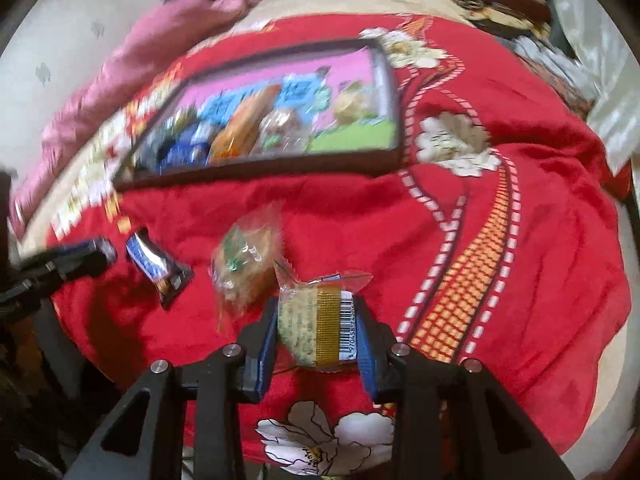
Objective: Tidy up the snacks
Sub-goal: 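Grasp the dark chocolate cake with the left gripper while the right grasps a clear cookie packet, then carry the chocolate cake over the tray with the left gripper while the right carries the cookie packet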
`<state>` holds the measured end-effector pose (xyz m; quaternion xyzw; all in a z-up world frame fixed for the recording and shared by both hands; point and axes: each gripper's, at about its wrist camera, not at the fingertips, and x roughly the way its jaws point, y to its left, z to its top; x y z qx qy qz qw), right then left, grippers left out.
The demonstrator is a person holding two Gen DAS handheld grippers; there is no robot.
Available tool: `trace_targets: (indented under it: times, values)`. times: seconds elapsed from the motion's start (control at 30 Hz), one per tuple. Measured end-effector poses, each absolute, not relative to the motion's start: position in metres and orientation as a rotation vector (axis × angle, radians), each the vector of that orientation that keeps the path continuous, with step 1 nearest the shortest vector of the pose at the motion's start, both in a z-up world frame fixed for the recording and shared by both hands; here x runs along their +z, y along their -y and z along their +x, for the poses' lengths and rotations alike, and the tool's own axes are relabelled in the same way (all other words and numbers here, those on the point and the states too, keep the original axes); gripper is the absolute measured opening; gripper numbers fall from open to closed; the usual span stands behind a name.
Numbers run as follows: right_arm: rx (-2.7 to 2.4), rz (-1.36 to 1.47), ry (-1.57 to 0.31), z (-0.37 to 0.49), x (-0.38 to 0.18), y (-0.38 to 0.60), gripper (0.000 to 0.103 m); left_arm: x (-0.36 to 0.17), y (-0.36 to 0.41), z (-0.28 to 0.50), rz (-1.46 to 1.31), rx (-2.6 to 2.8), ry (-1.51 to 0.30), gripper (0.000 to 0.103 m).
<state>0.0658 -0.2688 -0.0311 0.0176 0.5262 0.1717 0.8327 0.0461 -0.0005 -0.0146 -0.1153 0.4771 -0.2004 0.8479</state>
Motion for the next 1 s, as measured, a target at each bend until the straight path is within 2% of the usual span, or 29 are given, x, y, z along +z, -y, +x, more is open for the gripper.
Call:
trace_targets:
  times: [0.17,0.43,1.0]
  values:
    - [0.393,0.21,-1.008,0.069,-0.014,0.294,0.035,-0.009,-0.006,0.048,-0.261,-0.409,-0.98,0.037]
    - [0.457,0.17,-0.817,0.067,0.014,0.28,0.035,0.003,-0.015,0.053,-0.271,-0.376,-0.93,0.037]
    - [0.508,0.099,-0.696,0.092,0.021,0.253,0.035,0.02,-0.017,0.079,-0.263,-0.309,-0.844,0.037]
